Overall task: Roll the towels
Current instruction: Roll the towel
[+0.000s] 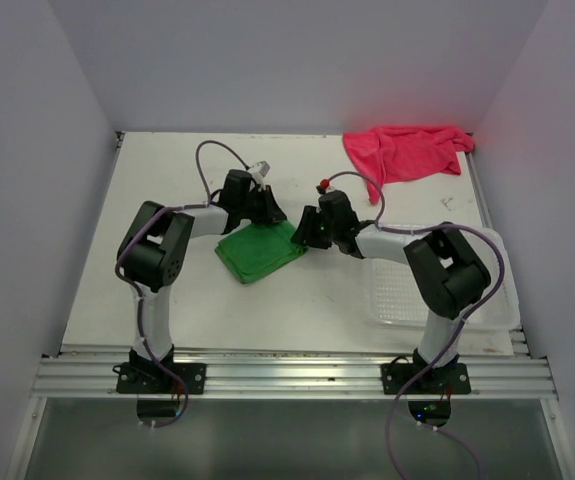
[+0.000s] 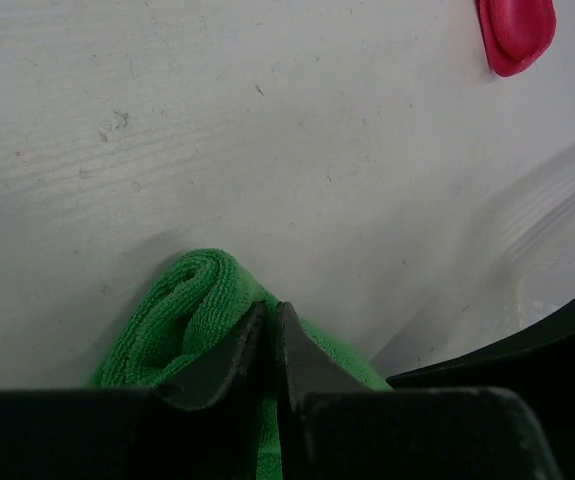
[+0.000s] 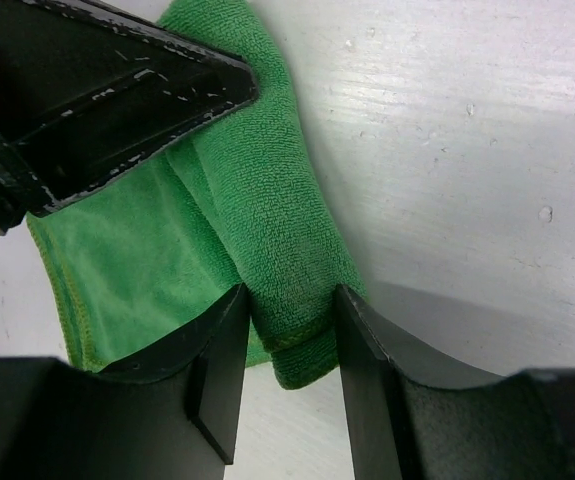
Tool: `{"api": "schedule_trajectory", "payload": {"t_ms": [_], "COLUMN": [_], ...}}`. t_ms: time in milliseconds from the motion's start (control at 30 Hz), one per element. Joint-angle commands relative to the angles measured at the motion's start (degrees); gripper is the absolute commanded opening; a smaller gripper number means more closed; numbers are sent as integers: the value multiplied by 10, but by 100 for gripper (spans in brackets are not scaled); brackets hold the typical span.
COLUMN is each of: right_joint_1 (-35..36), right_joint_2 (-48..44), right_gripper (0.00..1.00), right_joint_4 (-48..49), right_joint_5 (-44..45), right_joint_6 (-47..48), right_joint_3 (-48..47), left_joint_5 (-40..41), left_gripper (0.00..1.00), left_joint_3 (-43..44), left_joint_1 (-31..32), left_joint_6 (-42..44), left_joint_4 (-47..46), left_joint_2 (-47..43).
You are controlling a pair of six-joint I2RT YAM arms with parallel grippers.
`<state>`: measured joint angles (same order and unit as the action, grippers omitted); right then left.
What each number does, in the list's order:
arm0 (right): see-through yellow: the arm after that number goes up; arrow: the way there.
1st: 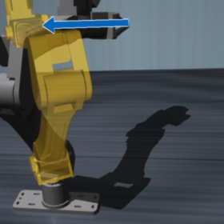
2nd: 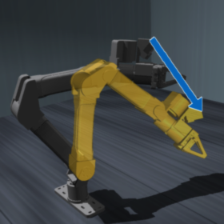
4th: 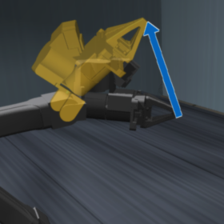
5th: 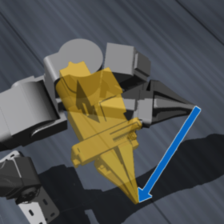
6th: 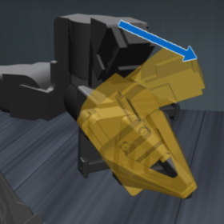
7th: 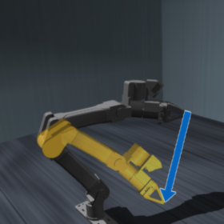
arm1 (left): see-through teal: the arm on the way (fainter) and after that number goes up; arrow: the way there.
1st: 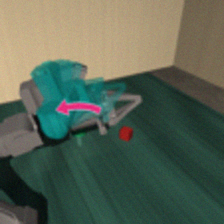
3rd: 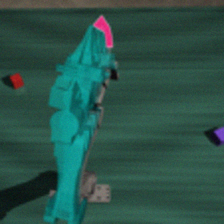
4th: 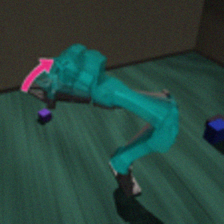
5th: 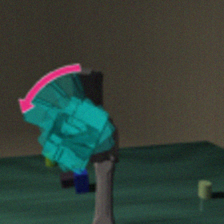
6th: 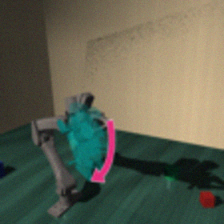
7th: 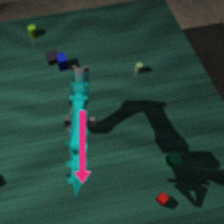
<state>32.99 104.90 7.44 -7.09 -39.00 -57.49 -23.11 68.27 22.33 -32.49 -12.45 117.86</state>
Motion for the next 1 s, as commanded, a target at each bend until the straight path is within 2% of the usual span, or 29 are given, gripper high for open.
{"api": "schedule_trajectory", "payload": {"t_ms": [0,333,533,633,733,900,967], "right_joint_1": [-1,0,-1,0,-1,10,29], "right_joint_2": [14,12,-14,-13,-1,-7,-12], "right_gripper": [43,50,55,54,49,20,14], "right_joint_4": [-1,-31,-28,-34,-33,-24,-29], "right_joint_5": [-11,38,11,9,-5,8,46], "right_joint_6": [3,57,58,60,65,99,120], "right_joint_3": [4,15,15,5,-4,8,13], "left_joint_5": [40,39,40,38,38,37,40], "left_gripper": [13,13,12,12,12,12,12], "left_joint_3": [-21,-21,-21,-20,-18,-12,-8], "left_joint_1": [-3,-3,-3,-2,-3,-3,-4], "left_joint_6": [11,11,11,10,9,13,14], "left_joint_4": [40,40,40,39,40,47,49], "left_joint_2": [-7,-6,-6,-8,-10,-12,-14]}}
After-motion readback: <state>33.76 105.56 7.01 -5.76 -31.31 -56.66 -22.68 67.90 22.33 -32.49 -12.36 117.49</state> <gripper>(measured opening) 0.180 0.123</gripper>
